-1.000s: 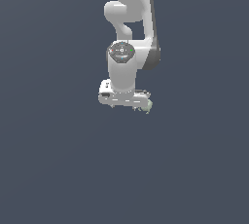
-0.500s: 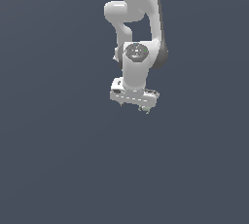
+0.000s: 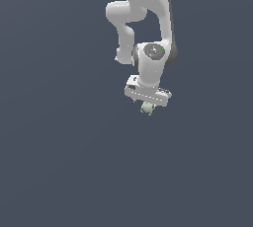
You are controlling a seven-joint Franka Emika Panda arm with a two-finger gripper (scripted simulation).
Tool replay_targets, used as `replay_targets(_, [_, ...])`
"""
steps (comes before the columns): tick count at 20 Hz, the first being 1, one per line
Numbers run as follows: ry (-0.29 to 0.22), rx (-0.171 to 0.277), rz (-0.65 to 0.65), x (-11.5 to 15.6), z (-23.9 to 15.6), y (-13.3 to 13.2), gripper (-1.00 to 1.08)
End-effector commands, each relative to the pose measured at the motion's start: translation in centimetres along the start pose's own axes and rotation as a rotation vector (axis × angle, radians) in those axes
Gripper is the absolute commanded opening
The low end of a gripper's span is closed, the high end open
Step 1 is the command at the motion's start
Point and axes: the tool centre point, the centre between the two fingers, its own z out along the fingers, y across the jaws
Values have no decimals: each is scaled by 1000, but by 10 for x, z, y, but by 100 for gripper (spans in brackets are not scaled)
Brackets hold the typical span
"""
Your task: Pick up the object and move it to a goal position.
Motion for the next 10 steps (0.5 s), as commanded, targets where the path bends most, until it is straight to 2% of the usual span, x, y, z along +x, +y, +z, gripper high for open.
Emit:
replay_targets(1, [6,2,31,-11,4,-6,100])
replay_targets(10, [15,7,90,-34,11,-18,100])
